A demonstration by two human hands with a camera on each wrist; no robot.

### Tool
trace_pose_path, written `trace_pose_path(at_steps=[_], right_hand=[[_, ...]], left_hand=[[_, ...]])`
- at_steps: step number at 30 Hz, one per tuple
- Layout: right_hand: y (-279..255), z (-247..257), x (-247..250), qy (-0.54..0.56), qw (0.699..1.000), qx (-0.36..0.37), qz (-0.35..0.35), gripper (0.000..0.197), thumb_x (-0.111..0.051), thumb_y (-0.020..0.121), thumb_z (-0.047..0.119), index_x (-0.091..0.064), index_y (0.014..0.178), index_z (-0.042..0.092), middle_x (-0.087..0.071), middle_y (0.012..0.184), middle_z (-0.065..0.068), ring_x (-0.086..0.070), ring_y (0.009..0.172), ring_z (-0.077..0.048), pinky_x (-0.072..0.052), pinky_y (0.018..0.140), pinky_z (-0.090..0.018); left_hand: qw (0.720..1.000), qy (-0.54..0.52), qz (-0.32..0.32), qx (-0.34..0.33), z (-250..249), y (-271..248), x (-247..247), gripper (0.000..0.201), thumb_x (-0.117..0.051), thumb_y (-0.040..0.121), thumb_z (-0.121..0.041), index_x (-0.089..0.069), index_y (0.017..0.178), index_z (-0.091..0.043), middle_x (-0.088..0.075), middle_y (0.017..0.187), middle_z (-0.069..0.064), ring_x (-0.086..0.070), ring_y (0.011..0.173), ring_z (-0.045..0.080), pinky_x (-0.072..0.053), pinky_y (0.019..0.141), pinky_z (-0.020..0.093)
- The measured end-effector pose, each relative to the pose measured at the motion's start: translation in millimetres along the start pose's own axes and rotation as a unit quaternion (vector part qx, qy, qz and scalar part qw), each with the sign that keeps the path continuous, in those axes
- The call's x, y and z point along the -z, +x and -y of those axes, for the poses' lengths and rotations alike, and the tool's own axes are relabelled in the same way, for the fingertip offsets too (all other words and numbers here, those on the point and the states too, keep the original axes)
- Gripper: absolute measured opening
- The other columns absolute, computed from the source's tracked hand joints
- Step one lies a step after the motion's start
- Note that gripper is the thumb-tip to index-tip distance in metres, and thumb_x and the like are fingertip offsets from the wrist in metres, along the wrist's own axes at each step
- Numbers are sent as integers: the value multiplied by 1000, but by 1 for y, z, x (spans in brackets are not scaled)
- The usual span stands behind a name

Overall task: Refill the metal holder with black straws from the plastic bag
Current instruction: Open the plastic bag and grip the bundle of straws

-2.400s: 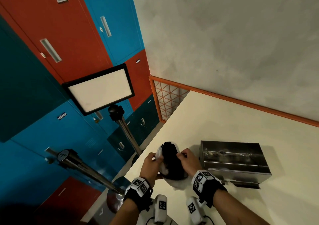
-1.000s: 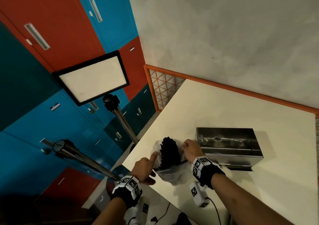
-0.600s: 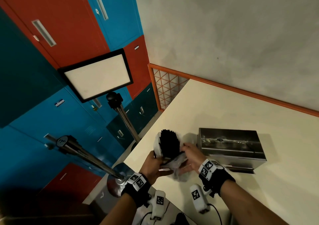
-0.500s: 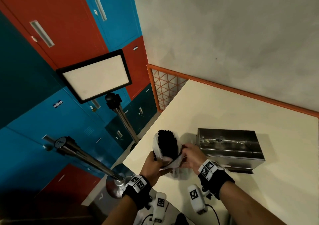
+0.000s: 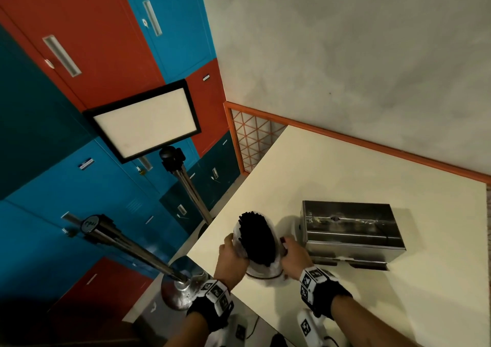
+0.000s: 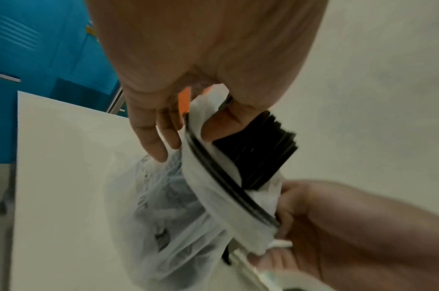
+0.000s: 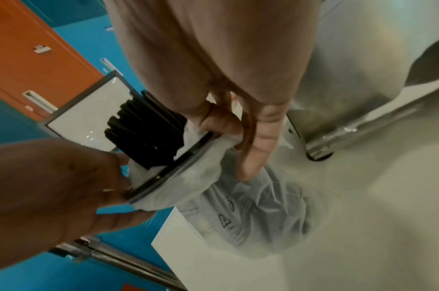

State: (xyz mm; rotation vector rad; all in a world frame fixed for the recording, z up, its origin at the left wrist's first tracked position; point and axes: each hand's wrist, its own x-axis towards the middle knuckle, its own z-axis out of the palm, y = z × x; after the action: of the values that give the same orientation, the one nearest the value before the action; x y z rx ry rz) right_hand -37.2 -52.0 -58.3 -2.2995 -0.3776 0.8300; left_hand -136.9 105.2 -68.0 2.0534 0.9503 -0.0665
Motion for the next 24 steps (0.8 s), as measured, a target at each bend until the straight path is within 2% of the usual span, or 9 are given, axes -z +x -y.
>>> trace_pose_path(at_steps=[2,4,6,8,12,15,18,21,24], right_hand=[[1,2,3,-16,1000,9,-14,30,-45,96,24,-58,120,14,-58,125,-16,-58,112,-33,-46,95,-35],[1,9,7,-7,998,41,-45,30,-46,98,26,-63,117,10,-59,123,-14,-57,111,-32,-44,97,-34],[3,17,11,17,994,68,-83,30,-48,99,27,-63,116,8,-59,118,-12,-57,108,-29,-44,94,-32],[6,25,11,4,993,65,-94,28,-49,98,27,-63,114,9,-62,114,-12,-59,103,-29,-45,90,-31],[13,25,8,8,997,14,-69,20,-50,92,15,-66,103,9,-69,106,-14,-64,99,-32,-49,84,-32],[15,21,13,49,997,-2,-66,18,-52,88,7,-66,101,10,-70,103,-11,-64,96,-29,-43,76,-26],[10,14,18,99,991,-9,-90,22,-51,88,2,-64,102,13,-66,93,-6,-62,90,-26,-40,73,-25],[6,0,17,69,994,-14,-87,32,-47,87,-1,-63,109,14,-67,100,-10,-62,97,-30,-46,81,-30],[3,-5,12,15,998,18,-59,33,-46,87,-1,-58,112,16,-67,103,-11,-63,99,-32,-49,84,-33]], left_hand=[[1000,-14,-20,14,-1,10,10,36,-48,102,-29,-55,135,-16,-61,130,15,-59,116,34,-48,98,42],[998,-31,-38,34,-8,15,19,34,-48,102,-33,-64,127,-19,-63,127,8,-60,115,29,-47,98,38],[999,-24,-40,26,-15,17,25,30,-49,102,-31,-69,118,-17,-65,111,2,-59,106,26,-42,86,29],[999,-12,-29,20,-23,18,27,27,-51,101,-32,-71,108,-16,-66,97,1,-59,94,23,-39,77,26],[998,-33,-1,59,-22,25,21,16,-64,90,-29,-73,97,-18,-72,90,2,-67,90,26,-53,77,32],[982,-164,12,88,-13,28,17,15,-66,79,-11,-62,93,-15,-70,87,10,-67,77,30,-60,76,42],[933,-342,-11,110,-7,25,17,31,-42,84,20,-46,91,-10,-57,76,17,-55,63,25,-47,55,36],[900,-418,-19,122,4,20,17,40,-31,86,26,-45,80,-11,-57,70,14,-56,64,24,-48,51,32],[907,-401,-28,127,19,18,19,46,-25,86,24,-51,74,-12,-53,70,11,-50,62,21,-46,48,27]])
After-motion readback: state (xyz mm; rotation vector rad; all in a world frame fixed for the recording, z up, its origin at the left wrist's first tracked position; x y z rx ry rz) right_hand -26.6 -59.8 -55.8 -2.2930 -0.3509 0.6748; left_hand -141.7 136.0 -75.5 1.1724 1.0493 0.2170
